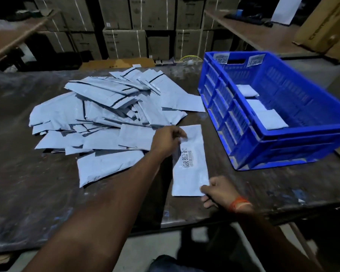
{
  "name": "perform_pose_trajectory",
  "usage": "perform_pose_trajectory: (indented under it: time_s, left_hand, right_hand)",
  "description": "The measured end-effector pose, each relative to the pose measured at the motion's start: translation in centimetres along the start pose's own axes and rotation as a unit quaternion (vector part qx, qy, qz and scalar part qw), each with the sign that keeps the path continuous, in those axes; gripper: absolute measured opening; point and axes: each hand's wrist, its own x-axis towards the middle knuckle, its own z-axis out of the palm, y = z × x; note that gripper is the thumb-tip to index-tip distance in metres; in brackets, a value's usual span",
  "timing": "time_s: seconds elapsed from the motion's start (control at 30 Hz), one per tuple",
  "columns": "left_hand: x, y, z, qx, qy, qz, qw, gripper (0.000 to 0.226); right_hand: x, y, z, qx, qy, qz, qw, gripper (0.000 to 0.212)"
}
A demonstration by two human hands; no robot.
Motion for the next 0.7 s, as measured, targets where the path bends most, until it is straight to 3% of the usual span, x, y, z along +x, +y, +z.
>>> perform_pose_trajectory:
  time_s: [0.13,0.2,0.23,0.27,0.33,0.4,0.6,0.7]
  left_hand:
    - [1.5,2.8,2.1,-0.015,-0.032,0.113,0.993,0.04]
    - [1.6,2.4,2.7,0.022,0.0,0.112,0.993,0.043]
    - [1.4,1.8,2.9,0.038,0.015,0.095,0.995,0.047]
    - [1.1,1.2,3.0,0.055,0.028,0.066,0.996,0.048]
    - [-0.5,-0.2,3.0,0.097,0.044,-0.003,0.994,0.046]
    - [-3.0,-0.9,2.9,0.13,0.033,-0.052,0.99,0.053]
    - [-9.8,-2.1,4.2,0.246,-0.028,0.003,0.969,0.089]
    - [-10.1,-3.5,3.7,0.281,-0.074,0.033,0.956,0.083]
  right_hand:
    - [-1.4,-0.8,2.6,-0.084,-0.114,-0.049,0.989,0.028]
    - [-1.9,-1.3,3.4,-0.093,-0.184,-0.069,0.976,0.029]
    - [-1.8,-1.4,3.3,-0.094,-0.182,-0.085,0.975,0.029]
    - [-1.4,-1.2,2.8,-0.111,-0.144,-0.115,0.977,0.025]
    - [0.2,-0.6,1.2,-0.198,0.005,-0.181,0.963,0.018]
    - [1.3,-0.4,-0.7,-0.211,0.102,-0.186,0.954,0.013]
    - [3.5,-0.5,-2.2,-0.164,0.125,-0.152,0.967,0.006]
    - [3.9,-0.5,-2.0,-0.149,0.133,-0.164,0.966,0.007]
